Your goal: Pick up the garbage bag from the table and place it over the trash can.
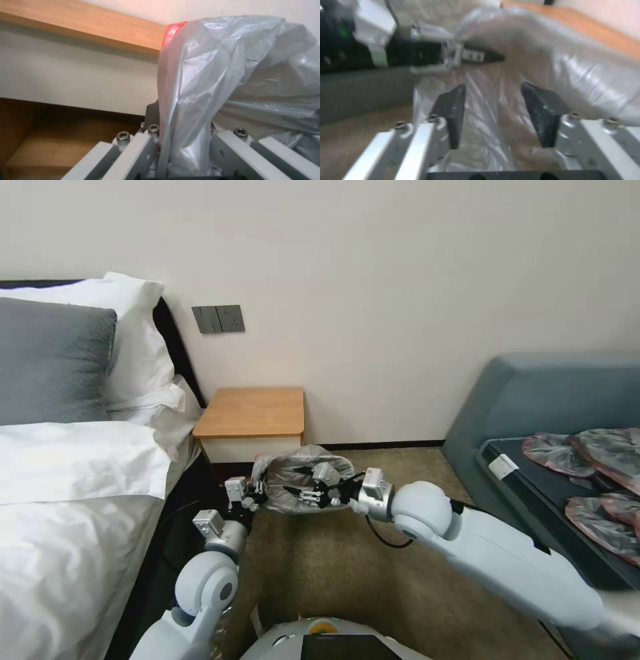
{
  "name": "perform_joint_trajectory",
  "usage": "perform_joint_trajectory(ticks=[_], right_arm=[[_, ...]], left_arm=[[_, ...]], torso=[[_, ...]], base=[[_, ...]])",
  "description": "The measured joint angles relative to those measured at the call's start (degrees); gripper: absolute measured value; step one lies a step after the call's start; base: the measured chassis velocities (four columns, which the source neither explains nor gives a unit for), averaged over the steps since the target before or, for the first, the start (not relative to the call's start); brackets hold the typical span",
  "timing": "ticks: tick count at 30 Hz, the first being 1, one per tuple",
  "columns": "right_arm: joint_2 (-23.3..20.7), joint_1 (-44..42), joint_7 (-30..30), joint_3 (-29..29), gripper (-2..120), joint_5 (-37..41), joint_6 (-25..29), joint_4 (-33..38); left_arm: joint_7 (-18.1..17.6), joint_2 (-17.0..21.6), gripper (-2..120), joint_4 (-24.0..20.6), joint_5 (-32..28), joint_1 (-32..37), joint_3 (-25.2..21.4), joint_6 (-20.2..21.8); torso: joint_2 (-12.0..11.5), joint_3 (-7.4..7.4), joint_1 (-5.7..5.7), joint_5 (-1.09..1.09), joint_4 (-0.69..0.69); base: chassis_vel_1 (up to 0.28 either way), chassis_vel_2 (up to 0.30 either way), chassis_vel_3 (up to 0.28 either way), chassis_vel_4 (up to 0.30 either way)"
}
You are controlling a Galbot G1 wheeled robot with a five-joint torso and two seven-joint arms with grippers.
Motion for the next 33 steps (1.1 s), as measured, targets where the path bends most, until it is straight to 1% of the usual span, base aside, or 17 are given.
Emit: perform_joint_trajectory(ticks=[1, 2, 3, 6, 7, 9, 10, 11, 12, 13, 15, 20, 23, 24, 27, 28, 33], right_arm=[[0.0, 0.83, 0.24, -1.05, 37, -0.24, -0.34, -0.48], [0.0, 0.83, 0.24, -1.05, 37, -0.24, -0.34, -0.48], [0.02, 1.37, 0.59, -1.72, 34, -0.38, -0.74, -0.76], [0.54, 3.36, 2.78, -3.84, 19, -0.35, -2.32, -2.03], [0.54, 3.36, 2.78, -3.84, 19, -0.35, -2.32, -2.03], [1.13, 4.5, 4.81, -5.05, 9, 0.65, -3.09, -2.77], [1.5, 5.14, 6.36, -5.71, 6, 1.59, -3.5, -3.03], [1.5, 5.14, 6.36, -5.71, 6, 1.59, -3.5, -3.03], [2.08, 5.99, 8.6, -6.67, 1, 3.1, -4.28, -3.3], [2.77, 6.96, 11.13, -7.61, 0, 4.61, -5.41, -3.58], [3.66, 8.25, 13.52, -8.62, 0, 6.07, -6.61, -4.0], [4.75, 9.71, 15.87, -10.07, 0, 7.78, -8.62, -4.72], [6.74, 10.8, 21.02, -11.54, 0, 12.44, -11.04, -5.21], [6.74, 10.8, 21.02, -11.54, 0, 12.44, -11.04, -5.21], [8.26, 12.07, 25.25, -13.07, 0, 14.69, -12.3, -6.35], [8.26, 12.07, 25.25, -13.07, 0, 14.69, -12.3, -6.35], [10.34, 13.43, 31.71, -14.97, 0, 16.73, -14.08, -7.3]], left_arm=[[0.14, -0.01, 4, -0.21, 0.02, 0.08, -0.17, 0.04], [0.14, -0.01, 4, -0.21, 0.02, 0.08, -0.17, 0.04], [0.27, -0.01, 4, -0.31, 0.02, 0.1, -0.28, 0.05], [1.11, -0.01, 4, -0.63, 0.1, 0.1, -0.62, 0.05], [1.11, -0.01, 4, -0.63, 0.1, 0.1, -0.62, 0.05], [1.47, -0.05, 4, -0.64, 0.25, 0.08, -0.66, 0.03], [1.56, -0.1, 4, -0.64, 0.32, 0.06, -0.66, 0.02], [1.56, -0.1, 4, -0.64, 0.32, 0.06, -0.66, 0.02], [1.76, -0.17, 4, -0.64, 0.49, 0.02, -0.63, -0.04], [1.96, -0.21, 4, -0.64, 0.7, -0.01, -0.58, -0.11], [2.35, -0.23, 4, -0.65, 0.91, -0.05, -0.53, -0.21], [3.05, -0.17, 4, -0.75, 1.53, -0.23, -0.53, -0.61], [4.6, -0.06, 4, -0.51, 3.52, -0.41, -0.67, -1.54], [4.6, -0.06, 4, -0.51, 3.52, -0.41, -0.67, -1.54], [5.61, -0.03, 4, -0.5, 4.93, -0.5, -0.68, -2.06], [5.61, -0.03, 4, -0.5, 4.93, -0.5, -0.68, -2.06], [6.86, -0.03, 4, -0.94, 6.65, -0.49, -0.64, -2.59]], torso=[[0.0, 0.0, 0.0, 0.0, -0.01], [0.0, 0.0, 0.0, 0.0, -0.01], [0.0, 0.0, 0.0, 0.0, -0.01], [0.0, 0.0, 0.0, 0.0, -0.01], [0.0, 0.0, 0.0, 0.0, -0.01], [0.0, 0.0, 0.0, 0.0, -0.02], [0.0, 0.0, 0.0, 0.0, -0.01], [0.0, 0.0, 0.0, 0.0, -0.01], [0.0, 0.0, 0.0, 0.0, -0.01], [0.0, 0.0, 0.0, 0.0, 0.0], [0.0, 0.0, 0.0, -0.01, 0.01], [0.0, 0.0, 0.0, -0.01, -0.02], [0.0, 0.0, 0.0, -0.01, 0.0], [0.0, 0.0, 0.0, -0.01, 0.0], [0.0, 0.0, 0.0, -0.01, -0.01], [0.0, 0.0, 0.0, -0.01, -0.01], [0.0, -0.01, 0.0, -0.01, 0.0]], base=[[0.0, 0.0, 0.0, 0.0], [0.0, 0.0, 0.0, 0.0], [0.0, 0.0, 0.0, 0.0], [0.0, 0.0, 0.0, 0.0], [0.0, 0.0, 0.0, 0.0], [0.0, 0.0, 0.0, 0.0], [0.0, 0.0, 0.0, 0.0], [0.0, 0.0, 0.0, 0.0], [0.0, 0.0, 0.0, 0.0], [0.0, 0.0, 0.0, 0.0], [0.0, 0.0, 0.0, 0.0], [0.0, 0.0, 0.0, 0.0], [0.0, 0.0, 0.0, 0.0], [0.0, 0.0, 0.0, 0.0], [0.0, 0.0, 0.0, 0.0], [0.0, 0.0, 0.0, 0.0], [0.0, 0.0, 0.0, 0.0]])
